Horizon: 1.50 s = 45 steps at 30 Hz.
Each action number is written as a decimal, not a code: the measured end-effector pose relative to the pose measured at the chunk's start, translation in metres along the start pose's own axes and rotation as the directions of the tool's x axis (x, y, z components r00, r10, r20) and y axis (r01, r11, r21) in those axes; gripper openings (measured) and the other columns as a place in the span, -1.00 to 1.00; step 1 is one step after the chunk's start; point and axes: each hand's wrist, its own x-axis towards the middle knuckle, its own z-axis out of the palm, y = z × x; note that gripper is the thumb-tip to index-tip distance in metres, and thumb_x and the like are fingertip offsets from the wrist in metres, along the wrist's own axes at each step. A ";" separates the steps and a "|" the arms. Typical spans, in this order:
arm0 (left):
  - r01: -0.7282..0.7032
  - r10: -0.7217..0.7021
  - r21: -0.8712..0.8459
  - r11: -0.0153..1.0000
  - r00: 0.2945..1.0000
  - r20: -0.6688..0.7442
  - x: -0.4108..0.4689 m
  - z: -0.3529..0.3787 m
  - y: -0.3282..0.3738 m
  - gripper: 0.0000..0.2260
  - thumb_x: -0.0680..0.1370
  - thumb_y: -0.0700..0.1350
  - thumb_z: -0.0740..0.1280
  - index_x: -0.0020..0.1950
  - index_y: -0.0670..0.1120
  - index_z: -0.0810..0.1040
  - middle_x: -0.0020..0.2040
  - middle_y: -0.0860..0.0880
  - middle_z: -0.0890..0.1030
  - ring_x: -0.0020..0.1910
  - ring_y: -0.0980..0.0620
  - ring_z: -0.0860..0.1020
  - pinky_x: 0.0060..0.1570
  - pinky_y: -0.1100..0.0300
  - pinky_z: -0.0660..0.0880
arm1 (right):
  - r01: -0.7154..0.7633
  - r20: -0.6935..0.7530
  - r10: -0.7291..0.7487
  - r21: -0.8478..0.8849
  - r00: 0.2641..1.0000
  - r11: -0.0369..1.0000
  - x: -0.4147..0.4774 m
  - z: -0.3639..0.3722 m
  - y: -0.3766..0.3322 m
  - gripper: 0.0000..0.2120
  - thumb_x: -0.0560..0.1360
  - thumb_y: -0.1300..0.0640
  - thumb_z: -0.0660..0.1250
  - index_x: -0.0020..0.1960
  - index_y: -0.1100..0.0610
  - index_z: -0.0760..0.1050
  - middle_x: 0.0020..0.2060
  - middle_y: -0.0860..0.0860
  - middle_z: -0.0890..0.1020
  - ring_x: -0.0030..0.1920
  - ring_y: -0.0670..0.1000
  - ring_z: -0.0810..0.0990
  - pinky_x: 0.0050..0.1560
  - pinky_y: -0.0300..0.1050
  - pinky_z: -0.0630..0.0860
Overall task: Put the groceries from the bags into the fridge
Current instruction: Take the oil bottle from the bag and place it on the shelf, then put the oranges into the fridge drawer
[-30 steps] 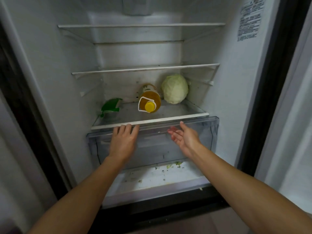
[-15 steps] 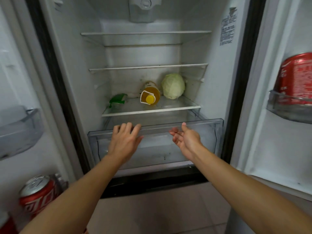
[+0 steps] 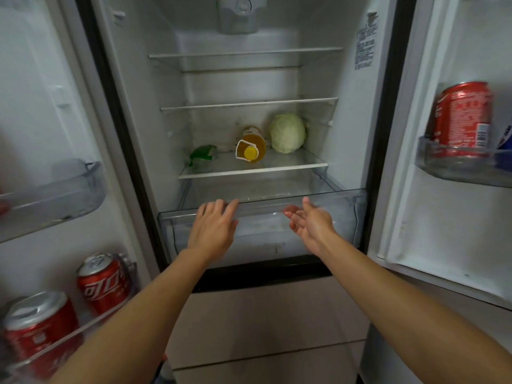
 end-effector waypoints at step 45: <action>0.746 -0.886 0.500 -0.440 -0.452 -0.104 -0.903 -0.403 0.236 -0.76 0.60 -0.07 0.16 0.22 -0.06 0.49 0.17 -0.03 0.56 0.07 -0.04 0.54 0.00 0.13 0.48 | 0.757 0.600 0.464 0.485 -0.652 0.437 -0.756 0.126 0.407 -0.75 0.59 -0.08 0.19 0.21 -0.02 0.41 0.04 -0.05 0.60 -0.06 -0.02 0.58 -0.10 -0.18 0.46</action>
